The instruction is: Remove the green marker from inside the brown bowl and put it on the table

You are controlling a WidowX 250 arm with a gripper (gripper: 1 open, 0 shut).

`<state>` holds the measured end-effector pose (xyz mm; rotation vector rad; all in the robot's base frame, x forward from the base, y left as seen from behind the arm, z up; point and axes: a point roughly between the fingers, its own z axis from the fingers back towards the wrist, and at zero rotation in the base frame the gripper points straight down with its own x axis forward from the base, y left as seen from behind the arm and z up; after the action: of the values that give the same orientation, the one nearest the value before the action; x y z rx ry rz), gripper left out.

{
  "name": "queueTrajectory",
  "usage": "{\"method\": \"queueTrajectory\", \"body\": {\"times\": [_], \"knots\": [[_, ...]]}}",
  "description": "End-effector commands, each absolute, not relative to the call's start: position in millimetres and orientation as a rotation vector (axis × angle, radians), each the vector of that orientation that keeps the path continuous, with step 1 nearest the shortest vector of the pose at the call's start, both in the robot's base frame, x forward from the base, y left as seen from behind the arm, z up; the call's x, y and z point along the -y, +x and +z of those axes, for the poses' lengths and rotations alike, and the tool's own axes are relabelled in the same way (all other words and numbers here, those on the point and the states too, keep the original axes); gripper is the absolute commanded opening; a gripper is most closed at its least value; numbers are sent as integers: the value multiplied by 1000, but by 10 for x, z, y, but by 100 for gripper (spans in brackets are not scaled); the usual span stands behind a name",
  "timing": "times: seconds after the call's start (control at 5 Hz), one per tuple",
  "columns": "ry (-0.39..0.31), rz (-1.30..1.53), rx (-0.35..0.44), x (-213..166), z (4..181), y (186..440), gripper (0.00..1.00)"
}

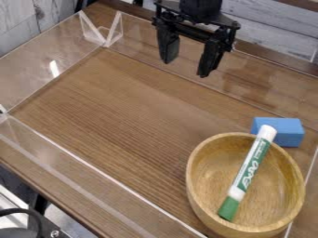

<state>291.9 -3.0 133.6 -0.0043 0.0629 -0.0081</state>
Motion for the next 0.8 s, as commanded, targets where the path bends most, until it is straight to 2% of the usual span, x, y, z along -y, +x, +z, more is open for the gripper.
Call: {"method": "queueTrajectory", "body": {"times": [0.0, 0.6], "knots": [[-7, -1, -77, 102, 1280, 2865, 100], [-24, 34, -39, 762, 1268, 2539, 100]]}}
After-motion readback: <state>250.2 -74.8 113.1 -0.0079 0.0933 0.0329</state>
